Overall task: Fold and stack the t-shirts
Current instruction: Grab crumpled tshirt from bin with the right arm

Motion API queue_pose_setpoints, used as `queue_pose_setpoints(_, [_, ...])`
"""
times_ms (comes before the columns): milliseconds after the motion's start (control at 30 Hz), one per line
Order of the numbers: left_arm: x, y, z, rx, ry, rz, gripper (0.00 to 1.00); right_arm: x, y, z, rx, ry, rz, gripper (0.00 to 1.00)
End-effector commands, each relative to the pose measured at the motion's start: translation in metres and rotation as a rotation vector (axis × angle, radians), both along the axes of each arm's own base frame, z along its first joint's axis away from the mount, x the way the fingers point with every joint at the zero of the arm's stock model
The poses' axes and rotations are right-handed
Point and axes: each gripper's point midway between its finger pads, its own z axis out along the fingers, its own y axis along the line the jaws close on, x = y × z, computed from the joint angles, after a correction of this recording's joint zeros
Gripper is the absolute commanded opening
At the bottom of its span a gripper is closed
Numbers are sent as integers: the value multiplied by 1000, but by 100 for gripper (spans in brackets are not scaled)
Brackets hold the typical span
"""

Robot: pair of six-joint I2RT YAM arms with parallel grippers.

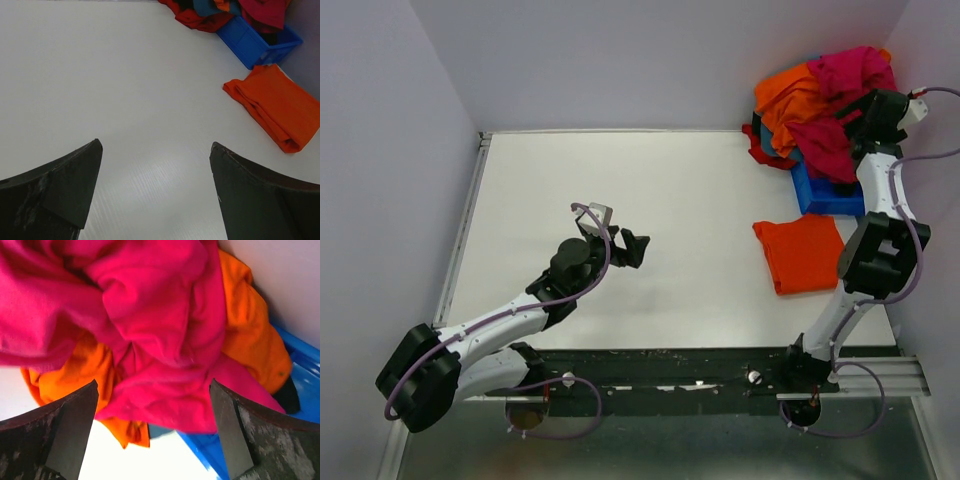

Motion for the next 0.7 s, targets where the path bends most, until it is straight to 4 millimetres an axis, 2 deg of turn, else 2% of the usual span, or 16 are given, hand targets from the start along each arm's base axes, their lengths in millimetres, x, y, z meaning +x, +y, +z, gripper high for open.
queue_pose_setpoints(0, [-3, -8, 10, -32, -13, -37, 99, 31, -10, -13, 29, 9, 9, 100])
queue_pose_setpoints(67, [-2, -8, 11, -30, -11, -37, 99, 36, -15, -36, 49, 34, -20, 99])
queue_pose_setpoints(133, [-2, -8, 11, -29, -10, -35, 99, 42, -20, -49, 41, 23, -26, 90])
queue_pose_setpoints(167, [-2, -8, 10, -27, -9, -37, 99, 44, -20, -52, 35, 19, -28, 80])
queue_pose_setpoints(233, [-2, -7, 9, -23, -10, -34, 99, 43, -26, -56, 19, 32, -48, 51])
queue_pose_setpoints(267, [-1, -8, 8, -20, -7, -31, 99, 38, -27, -53, 10, 36, -62, 34])
queue_pose_setpoints(300, [-1, -8, 8, -18, -4, -31, 99, 29, -27, -40, -4, 20, -79, 14])
queue_pose_setpoints(333, [0, -8, 8, -17, -3, -32, 99, 23, -29, -39, -25, 11, -92, 9])
queue_pose_setpoints(367, [-1, -9, 8, -15, -1, -35, 99, 11, -28, -20, -47, -25, -105, 2])
queue_pose_setpoints(500, [-2, -9, 9, -17, -5, -38, 99, -25, -21, 17, -78, -93, -125, 1])
queue_pose_setpoints(667, [-2, -7, 10, -21, -12, -37, 99, -64, 14, 59, -82, -165, -56, 1])
